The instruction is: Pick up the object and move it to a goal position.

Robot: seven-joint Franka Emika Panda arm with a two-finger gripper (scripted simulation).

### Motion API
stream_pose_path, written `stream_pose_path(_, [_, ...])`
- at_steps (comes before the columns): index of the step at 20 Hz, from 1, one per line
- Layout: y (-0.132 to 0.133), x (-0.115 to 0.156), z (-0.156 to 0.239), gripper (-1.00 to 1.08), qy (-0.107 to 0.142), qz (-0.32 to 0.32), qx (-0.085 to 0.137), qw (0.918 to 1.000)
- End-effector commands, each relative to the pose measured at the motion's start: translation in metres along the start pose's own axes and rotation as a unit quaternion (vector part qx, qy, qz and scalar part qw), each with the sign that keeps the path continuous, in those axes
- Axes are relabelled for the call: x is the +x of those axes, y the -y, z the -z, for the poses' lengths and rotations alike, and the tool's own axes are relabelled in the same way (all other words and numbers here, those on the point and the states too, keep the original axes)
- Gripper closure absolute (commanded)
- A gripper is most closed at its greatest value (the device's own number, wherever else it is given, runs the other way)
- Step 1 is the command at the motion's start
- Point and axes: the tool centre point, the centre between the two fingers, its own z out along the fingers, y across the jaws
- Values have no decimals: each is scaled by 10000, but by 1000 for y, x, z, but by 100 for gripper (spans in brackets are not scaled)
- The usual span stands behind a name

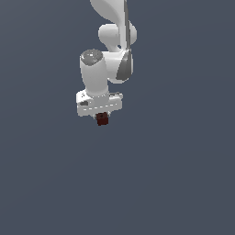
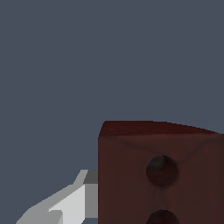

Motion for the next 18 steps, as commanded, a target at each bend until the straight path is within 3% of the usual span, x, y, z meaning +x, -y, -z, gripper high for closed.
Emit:
stream_pose_path(1, [-17, -9, 20, 108, -8, 5, 2, 10000])
stream_pose_path(9, [-57, -28, 62, 108, -8, 5, 0, 10000])
stream_pose_path(18, [-64, -29, 68, 108, -5, 5, -6, 10000])
